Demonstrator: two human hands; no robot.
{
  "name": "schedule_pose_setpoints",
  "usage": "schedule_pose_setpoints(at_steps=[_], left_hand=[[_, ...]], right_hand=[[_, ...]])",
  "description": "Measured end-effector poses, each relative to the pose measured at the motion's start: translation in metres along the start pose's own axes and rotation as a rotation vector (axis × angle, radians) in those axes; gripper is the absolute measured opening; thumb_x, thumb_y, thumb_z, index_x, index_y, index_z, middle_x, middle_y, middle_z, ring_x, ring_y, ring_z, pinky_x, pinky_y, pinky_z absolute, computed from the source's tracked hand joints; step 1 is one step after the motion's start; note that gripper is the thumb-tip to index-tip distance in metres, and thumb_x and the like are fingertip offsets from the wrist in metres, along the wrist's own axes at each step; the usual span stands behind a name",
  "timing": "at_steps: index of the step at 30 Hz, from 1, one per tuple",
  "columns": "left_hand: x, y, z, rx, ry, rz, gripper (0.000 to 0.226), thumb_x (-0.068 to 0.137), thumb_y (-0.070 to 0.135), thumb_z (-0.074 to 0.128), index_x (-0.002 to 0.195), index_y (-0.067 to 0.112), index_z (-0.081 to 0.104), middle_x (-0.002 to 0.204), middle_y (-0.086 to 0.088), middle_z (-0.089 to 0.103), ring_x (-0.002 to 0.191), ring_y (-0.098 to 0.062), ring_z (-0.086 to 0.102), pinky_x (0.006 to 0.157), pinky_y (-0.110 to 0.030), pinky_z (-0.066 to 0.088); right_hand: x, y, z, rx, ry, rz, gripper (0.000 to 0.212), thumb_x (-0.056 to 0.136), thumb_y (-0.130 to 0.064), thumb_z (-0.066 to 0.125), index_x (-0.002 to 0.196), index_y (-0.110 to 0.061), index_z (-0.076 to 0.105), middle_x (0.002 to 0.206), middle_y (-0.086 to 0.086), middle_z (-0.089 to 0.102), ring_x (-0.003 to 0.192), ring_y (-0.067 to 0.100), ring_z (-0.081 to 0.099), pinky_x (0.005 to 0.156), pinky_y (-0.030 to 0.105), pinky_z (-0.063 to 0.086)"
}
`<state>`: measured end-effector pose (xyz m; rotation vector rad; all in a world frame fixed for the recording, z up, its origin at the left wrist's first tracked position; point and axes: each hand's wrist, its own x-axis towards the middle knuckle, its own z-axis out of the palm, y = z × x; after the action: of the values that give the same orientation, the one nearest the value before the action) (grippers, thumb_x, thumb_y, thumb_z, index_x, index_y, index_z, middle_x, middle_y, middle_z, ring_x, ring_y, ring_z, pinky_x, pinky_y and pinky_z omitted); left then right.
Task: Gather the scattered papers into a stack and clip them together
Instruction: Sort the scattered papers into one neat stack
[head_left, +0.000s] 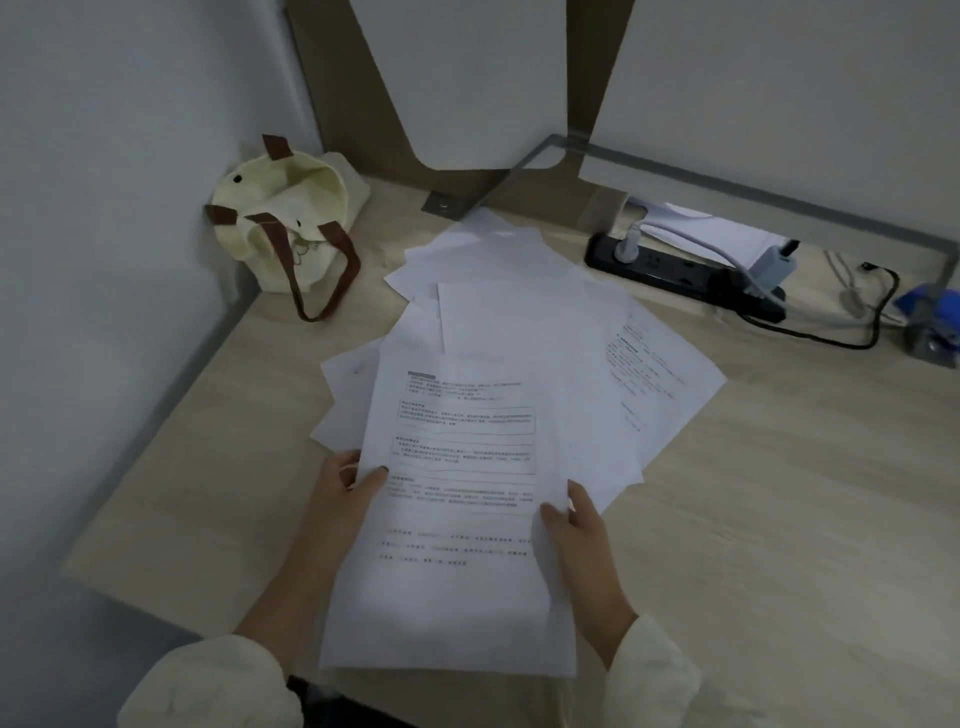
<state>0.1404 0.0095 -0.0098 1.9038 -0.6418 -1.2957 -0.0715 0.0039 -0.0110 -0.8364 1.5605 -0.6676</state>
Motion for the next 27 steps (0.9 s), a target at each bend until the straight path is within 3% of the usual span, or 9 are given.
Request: schedule_pose_setpoints(at_steps=[2,7,14,16,18,21,23,25,27], left_hand=[[-0.003,0.006,0.028,0.030,-0.104,0.022,0.025,0.090,0.012,0.055,0.114,0.012,0.049,0.107,-0.006,0.062,0.092,-0.020,0.062,0.080,-0.034,0.051],[-0.016,0.020,0.123,0.174,-0.334,0.129,0.012,0.091,0.008,0.050,0.103,0.009,0.053,0.097,-0.003,0.064,0.081,-0.009,0.061,0.069,-0.018,0.047],[-0.049,0.008,0.237,0.347,-0.567,0.161,0.006,0.094,0.016,0.047,0.099,0.019,0.049,0.104,0.003,0.060,0.092,-0.011,0.057,0.083,-0.026,0.046],[-0.054,0.002,0.254,0.394,-0.584,0.172,0.009,0.094,0.015,0.046,0.102,0.014,0.050,0.110,-0.001,0.061,0.089,-0.009,0.057,0.076,-0.018,0.046],[-0.058,-0.001,0.265,0.468,-0.618,0.184,0.019,0.095,0.011,0.043,0.112,0.006,0.050,0.107,0.001,0.058,0.077,-0.002,0.053,0.058,-0.002,0.041],[-0.056,-0.005,0.269,0.561,-0.610,0.212,0.025,0.094,0.008,0.043,0.118,0.005,0.049,0.103,0.000,0.054,0.070,0.005,0.046,0.049,0.002,0.037],[-0.054,-0.004,0.263,0.576,-0.558,0.250,0.024,0.093,0.010,0.046,0.116,0.010,0.051,0.112,-0.002,0.058,0.078,-0.001,0.053,0.060,-0.001,0.041],[-0.047,-0.003,0.250,0.636,-0.462,0.354,0.026,0.091,0.015,0.050,0.117,0.015,0.051,0.123,-0.001,0.055,0.100,-0.011,0.056,0.080,-0.017,0.044],[-0.034,0.001,0.230,0.665,-0.338,0.503,0.030,0.089,0.016,0.054,0.119,0.016,0.051,0.126,0.000,0.050,0.114,-0.015,0.050,0.085,-0.022,0.040]], right_hand=[[0.003,0.007,-0.033,0.041,0.073,-0.022,0.024,0.092,-0.004,0.042,0.094,-0.022,0.057,0.100,0.008,0.067,0.096,0.031,0.063,0.087,0.045,0.050],[0.001,0.034,-0.130,0.109,0.358,0.010,0.019,0.091,-0.008,0.045,0.108,-0.012,0.055,0.104,0.016,0.065,0.089,0.033,0.063,0.071,0.036,0.051],[-0.017,0.061,-0.229,0.043,0.585,0.065,0.021,0.092,-0.014,0.044,0.112,-0.015,0.052,0.102,0.009,0.063,0.090,0.028,0.061,0.080,0.044,0.052],[-0.017,0.069,-0.245,0.030,0.607,0.085,0.019,0.092,-0.014,0.044,0.110,-0.016,0.050,0.097,0.006,0.061,0.083,0.022,0.059,0.071,0.036,0.050],[-0.014,0.076,-0.255,0.005,0.611,0.108,0.020,0.092,-0.012,0.043,0.111,-0.015,0.051,0.097,0.007,0.060,0.080,0.018,0.058,0.067,0.033,0.047],[-0.008,0.082,-0.262,-0.039,0.641,0.183,0.031,0.091,-0.010,0.045,0.121,-0.010,0.050,0.108,0.013,0.058,0.087,0.025,0.055,0.077,0.037,0.046],[-0.006,0.081,-0.262,-0.116,0.711,0.226,0.038,0.089,-0.008,0.048,0.127,-0.008,0.047,0.119,0.017,0.053,0.097,0.029,0.053,0.085,0.041,0.046],[-0.002,0.074,-0.256,-0.267,0.764,0.224,0.042,0.086,-0.008,0.049,0.128,-0.007,0.048,0.128,0.021,0.044,0.108,0.036,0.049,0.094,0.046,0.043],[0.006,0.058,-0.242,-0.341,0.723,0.139,0.039,0.086,-0.009,0.051,0.125,-0.007,0.050,0.130,0.022,0.040,0.114,0.037,0.046,0.098,0.045,0.040]])
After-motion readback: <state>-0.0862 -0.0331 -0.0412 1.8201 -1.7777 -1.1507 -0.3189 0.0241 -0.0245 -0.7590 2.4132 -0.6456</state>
